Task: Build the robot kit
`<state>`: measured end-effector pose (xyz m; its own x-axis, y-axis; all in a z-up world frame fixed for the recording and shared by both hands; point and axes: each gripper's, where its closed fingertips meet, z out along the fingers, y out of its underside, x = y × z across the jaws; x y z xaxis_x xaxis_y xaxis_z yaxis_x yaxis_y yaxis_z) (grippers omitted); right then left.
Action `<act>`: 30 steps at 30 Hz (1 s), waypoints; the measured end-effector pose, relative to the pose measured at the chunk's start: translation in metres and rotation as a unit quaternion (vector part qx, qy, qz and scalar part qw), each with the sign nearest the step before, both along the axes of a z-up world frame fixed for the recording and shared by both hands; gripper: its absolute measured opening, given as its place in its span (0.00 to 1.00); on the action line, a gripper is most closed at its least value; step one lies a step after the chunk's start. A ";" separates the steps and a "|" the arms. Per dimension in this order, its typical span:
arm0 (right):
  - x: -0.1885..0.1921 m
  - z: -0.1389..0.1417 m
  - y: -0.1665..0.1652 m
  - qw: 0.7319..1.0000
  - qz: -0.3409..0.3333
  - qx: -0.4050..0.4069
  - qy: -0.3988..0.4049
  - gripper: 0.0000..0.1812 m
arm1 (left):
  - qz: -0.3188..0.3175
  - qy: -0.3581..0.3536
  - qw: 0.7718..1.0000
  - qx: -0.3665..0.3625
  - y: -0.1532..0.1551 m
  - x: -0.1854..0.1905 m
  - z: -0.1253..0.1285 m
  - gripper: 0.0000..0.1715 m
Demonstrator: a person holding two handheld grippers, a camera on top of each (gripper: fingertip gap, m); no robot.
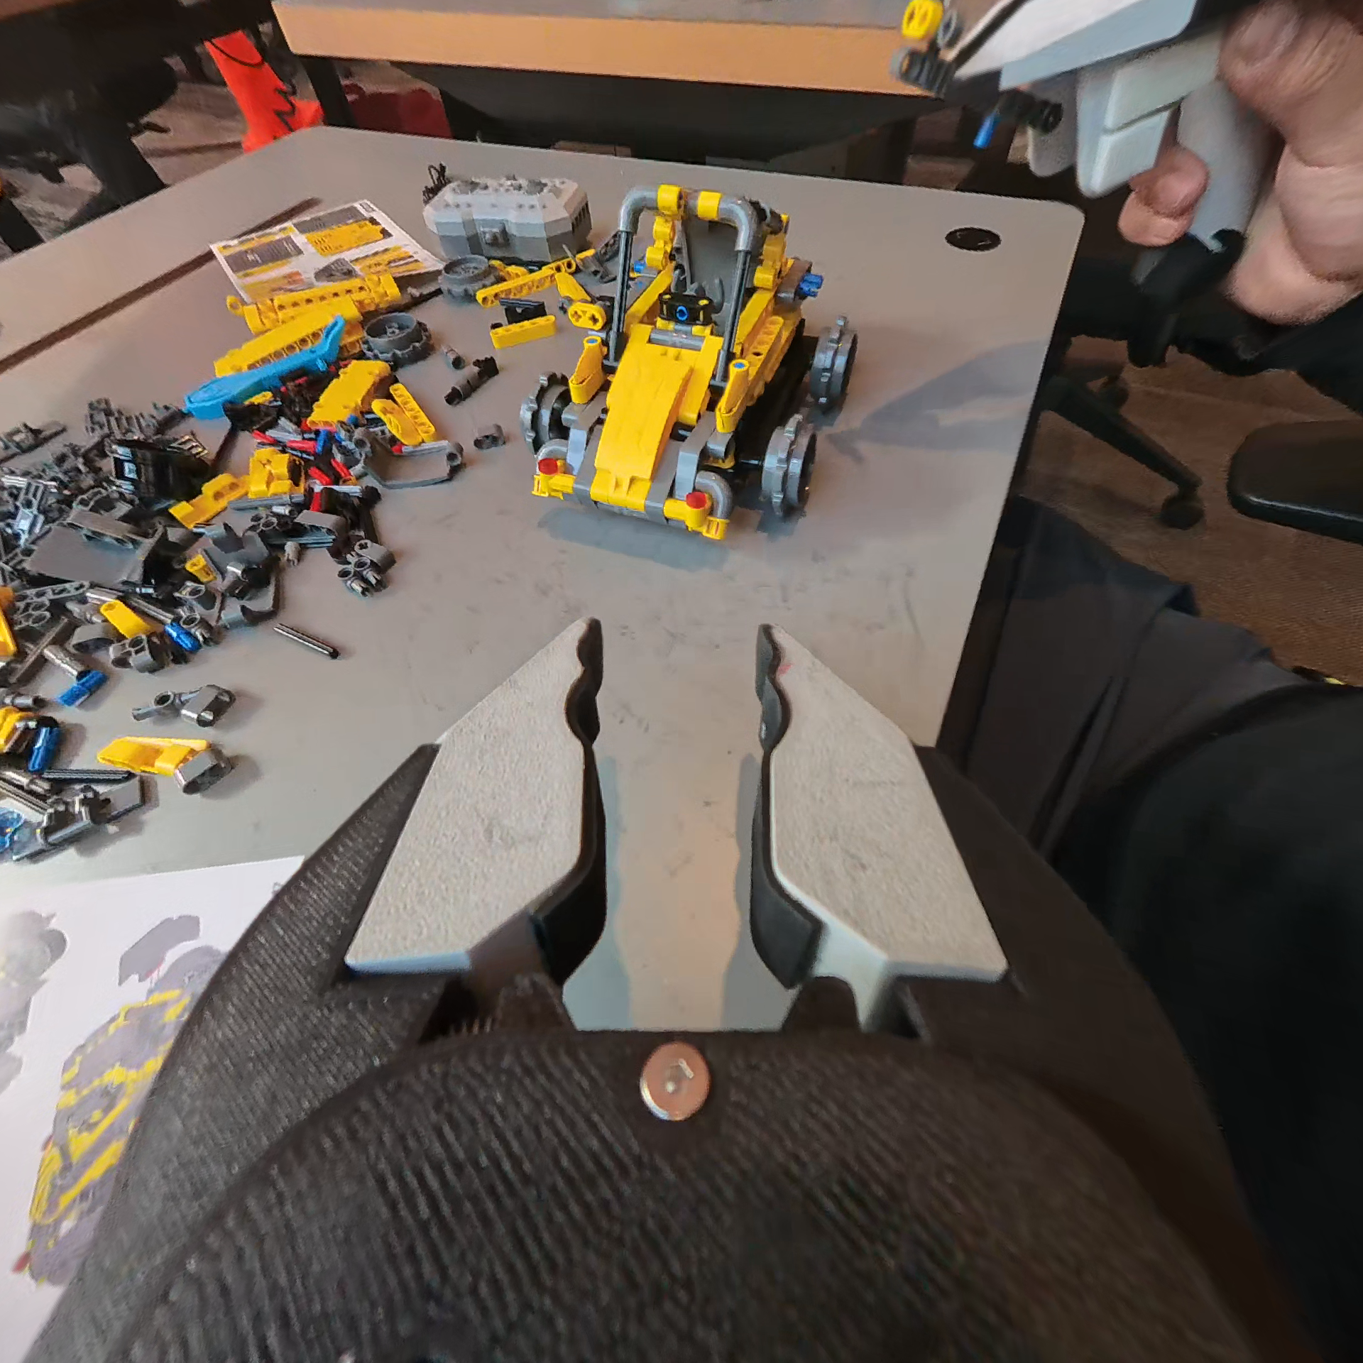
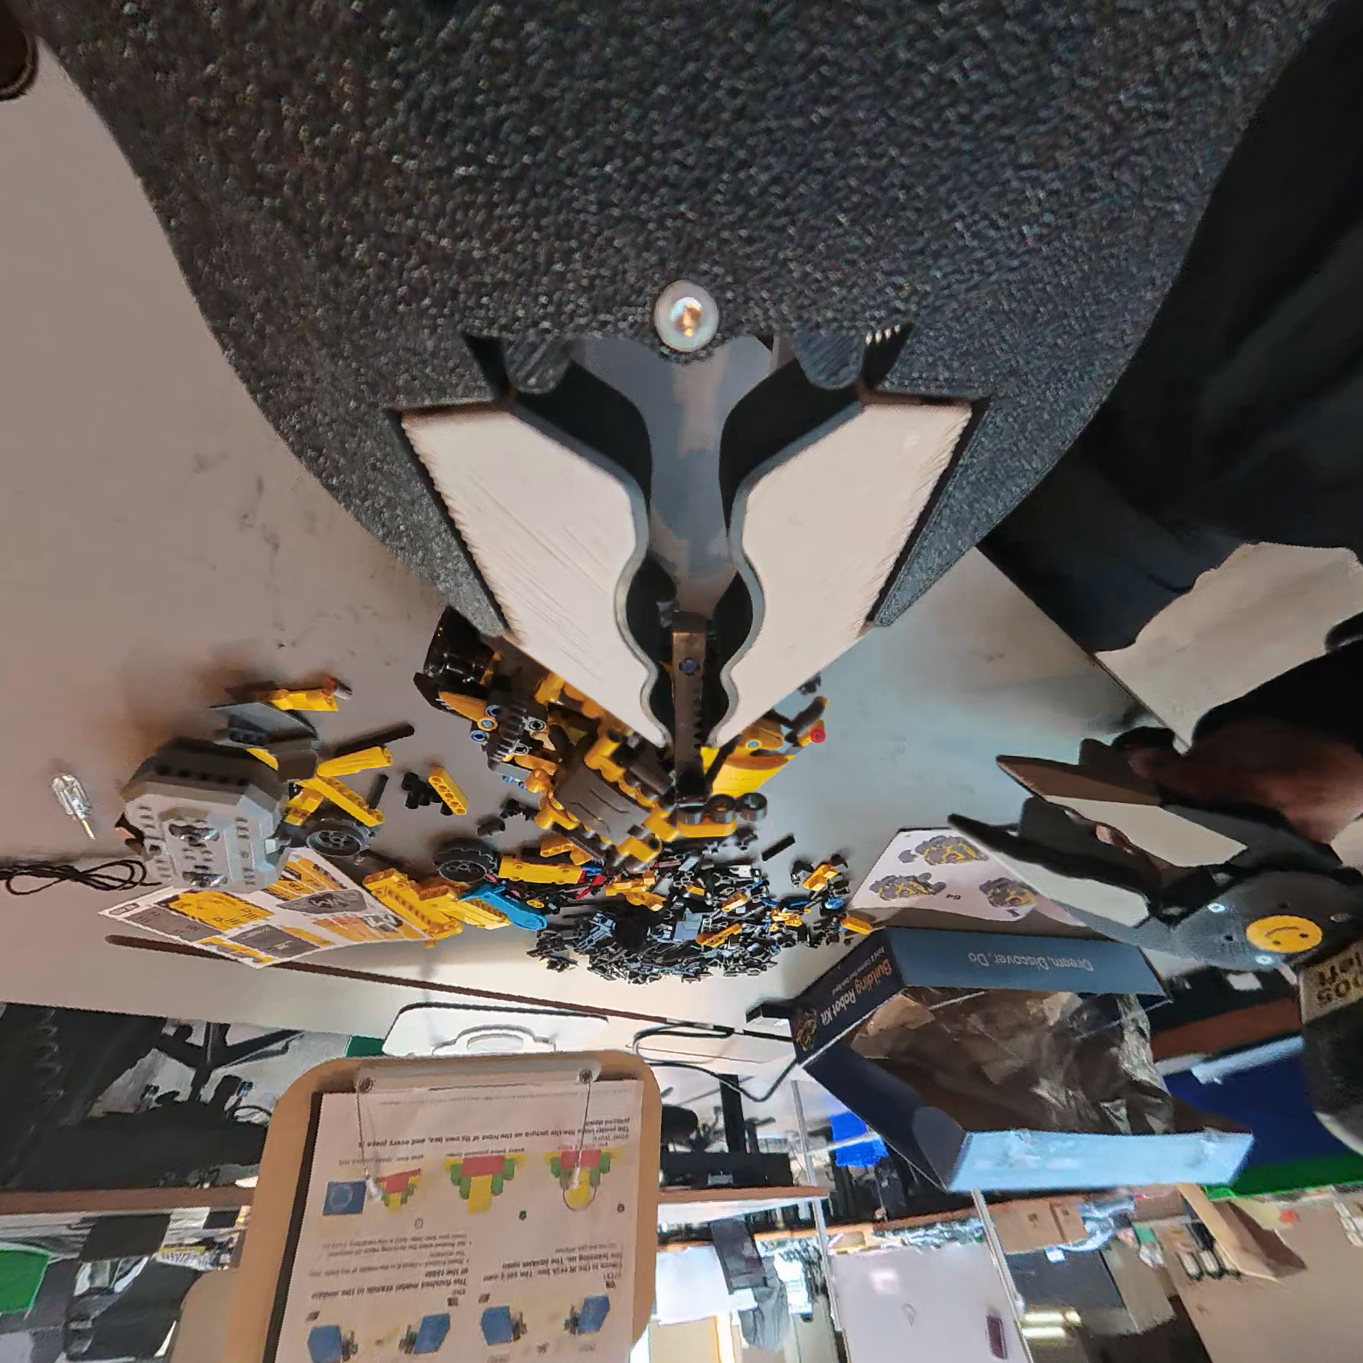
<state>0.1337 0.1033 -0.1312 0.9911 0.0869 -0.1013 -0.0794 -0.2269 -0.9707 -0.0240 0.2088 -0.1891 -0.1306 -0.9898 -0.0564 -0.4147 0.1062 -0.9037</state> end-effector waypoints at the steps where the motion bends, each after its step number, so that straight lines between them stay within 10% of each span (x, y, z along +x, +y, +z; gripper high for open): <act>1: 0.000 -0.006 0.001 1.000 0.001 -0.006 0.000 0.03 | -0.001 0.005 1.000 0.001 0.001 0.001 -0.003 0.23; 30: 0.013 -0.054 0.010 0.999 0.009 -0.045 -0.009 0.04 | -0.045 -0.007 0.994 -0.103 -0.002 -0.003 0.001 0.13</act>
